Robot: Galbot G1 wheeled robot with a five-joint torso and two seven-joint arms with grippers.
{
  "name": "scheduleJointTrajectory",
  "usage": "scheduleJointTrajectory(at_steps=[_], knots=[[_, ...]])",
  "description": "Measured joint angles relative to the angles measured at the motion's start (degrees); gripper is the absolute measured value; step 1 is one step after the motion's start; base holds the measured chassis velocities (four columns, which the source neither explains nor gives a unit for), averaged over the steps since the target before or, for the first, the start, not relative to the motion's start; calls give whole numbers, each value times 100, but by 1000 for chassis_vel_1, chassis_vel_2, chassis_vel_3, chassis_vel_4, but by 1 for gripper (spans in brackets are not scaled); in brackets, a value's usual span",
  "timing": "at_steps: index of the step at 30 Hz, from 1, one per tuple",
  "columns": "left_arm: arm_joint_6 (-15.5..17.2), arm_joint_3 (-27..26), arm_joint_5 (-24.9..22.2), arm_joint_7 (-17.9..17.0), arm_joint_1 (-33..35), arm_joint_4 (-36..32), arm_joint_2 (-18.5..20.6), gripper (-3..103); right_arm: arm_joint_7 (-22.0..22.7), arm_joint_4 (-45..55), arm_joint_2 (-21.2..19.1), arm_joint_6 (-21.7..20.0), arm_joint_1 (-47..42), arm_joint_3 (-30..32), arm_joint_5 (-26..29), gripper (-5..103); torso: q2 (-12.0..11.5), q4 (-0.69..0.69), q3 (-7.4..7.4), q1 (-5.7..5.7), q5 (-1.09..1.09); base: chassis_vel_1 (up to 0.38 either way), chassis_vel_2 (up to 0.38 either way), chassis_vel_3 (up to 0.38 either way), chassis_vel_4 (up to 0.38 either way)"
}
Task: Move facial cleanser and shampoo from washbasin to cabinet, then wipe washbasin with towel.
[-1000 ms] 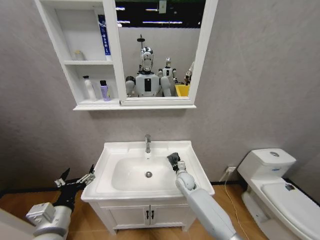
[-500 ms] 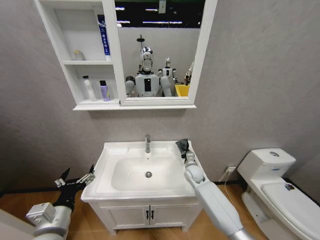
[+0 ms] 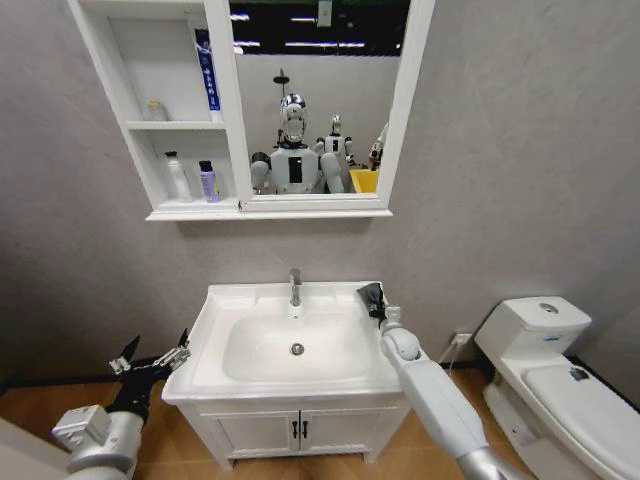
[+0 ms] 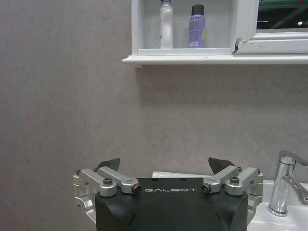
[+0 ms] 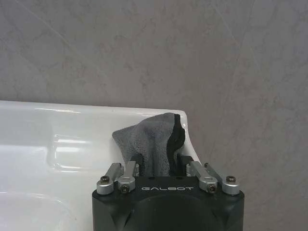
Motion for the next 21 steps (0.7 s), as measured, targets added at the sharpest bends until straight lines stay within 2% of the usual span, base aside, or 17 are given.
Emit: scheduleJointTrajectory(at_steps=[1,3,4,6,7,8,9,12,13,14,15,18,19,21], knots=[[0,0,0,0,0,0,0,100,0,2,0,-2,0,1,0,41,0,0,0,0,0,0,0,0,0],[0,0,0,0,0,0,0,100,-1,15,-4,-5,0,2,0,41,0,0,0,0,0,0,0,0,0],[0,0,0,0,0,0,0,100,-1,35,-14,-7,1,2,-6,52,0,0,0,0,-1,0,0,0,0],[0,0,0,0,0,0,0,100,0,38,-17,-9,1,2,-26,52,0,0,0,0,-1,0,0,0,0],[0,0,0,0,-1,0,0,100,2,33,-18,-16,4,9,-64,64,0,0,0,0,0,0,0,0,0],[0,0,0,0,0,0,0,100,7,23,-19,-24,4,18,-88,64,0,0,0,0,-1,0,0,0,0],[0,0,0,0,0,0,0,100,16,12,-20,-33,4,25,-106,74,0,0,0,0,0,0,0,0,0],[0,0,0,0,0,0,0,100,23,6,-28,-35,-9,42,-154,74,0,0,0,0,0,0,0,0,0],[0,0,0,0,0,0,0,100,26,20,-44,-27,-24,49,-199,85,0,0,0,0,0,0,0,0,0],[0,0,0,0,0,0,0,100,26,20,-44,-27,-24,49,-199,85,0,0,0,0,0,0,0,0,0],[0,0,0,0,0,0,0,100,26,57,-63,-15,-41,54,-244,95,0,0,0,0,0,0,0,0,0],[0,0,0,0,0,0,0,100,8,137,-93,17,-72,83,-362,95,0,-1,0,0,-1,0,0,0,0],[0,0,0,0,0,0,0,100,-53,153,-102,74,-86,105,-488,99,0,0,0,0,0,0,0,0,0],[0,0,0,0,0,0,0,100,-214,111,-115,309,-101,160,-828,100,0,0,0,0,-1,0,0,0,0]])
